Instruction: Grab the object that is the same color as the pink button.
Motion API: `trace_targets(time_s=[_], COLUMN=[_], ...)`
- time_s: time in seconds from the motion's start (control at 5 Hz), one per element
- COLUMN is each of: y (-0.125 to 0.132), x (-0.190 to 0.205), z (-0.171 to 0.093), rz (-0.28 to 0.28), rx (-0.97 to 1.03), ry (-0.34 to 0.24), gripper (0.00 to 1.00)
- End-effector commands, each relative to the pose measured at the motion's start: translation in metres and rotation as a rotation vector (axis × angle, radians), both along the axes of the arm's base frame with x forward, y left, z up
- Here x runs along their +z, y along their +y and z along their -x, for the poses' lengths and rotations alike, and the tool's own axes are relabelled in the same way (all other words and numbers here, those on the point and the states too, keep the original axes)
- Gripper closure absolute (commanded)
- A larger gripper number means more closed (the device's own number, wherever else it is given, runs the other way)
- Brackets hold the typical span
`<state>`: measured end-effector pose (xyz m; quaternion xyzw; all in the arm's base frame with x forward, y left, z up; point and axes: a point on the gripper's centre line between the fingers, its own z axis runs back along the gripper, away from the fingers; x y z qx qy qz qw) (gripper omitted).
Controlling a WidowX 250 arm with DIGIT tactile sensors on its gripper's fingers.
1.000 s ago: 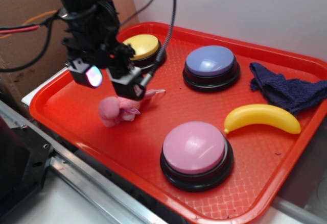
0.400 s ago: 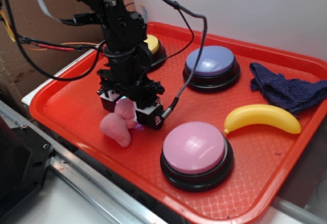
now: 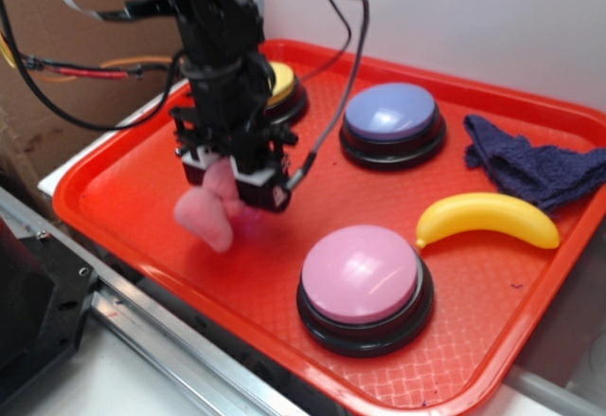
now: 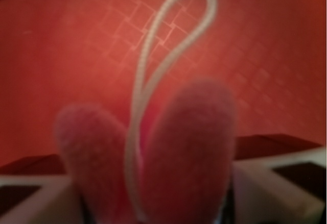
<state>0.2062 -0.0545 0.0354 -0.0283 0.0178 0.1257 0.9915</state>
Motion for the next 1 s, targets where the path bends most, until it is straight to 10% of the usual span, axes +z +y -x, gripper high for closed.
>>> trace_targets(time_s=[0.0, 0.6, 0.8], y=[-0.002, -0.009, -0.005], x=[0.083, 0.167, 0.155], z=[-0.021, -0.007, -0.01], rz=[0.002, 0.005, -0.022], rx=[0.033, -0.016, -0.011], ry=[0.049, -0.159, -0.086], gripper=[1.0, 1.0, 1.0])
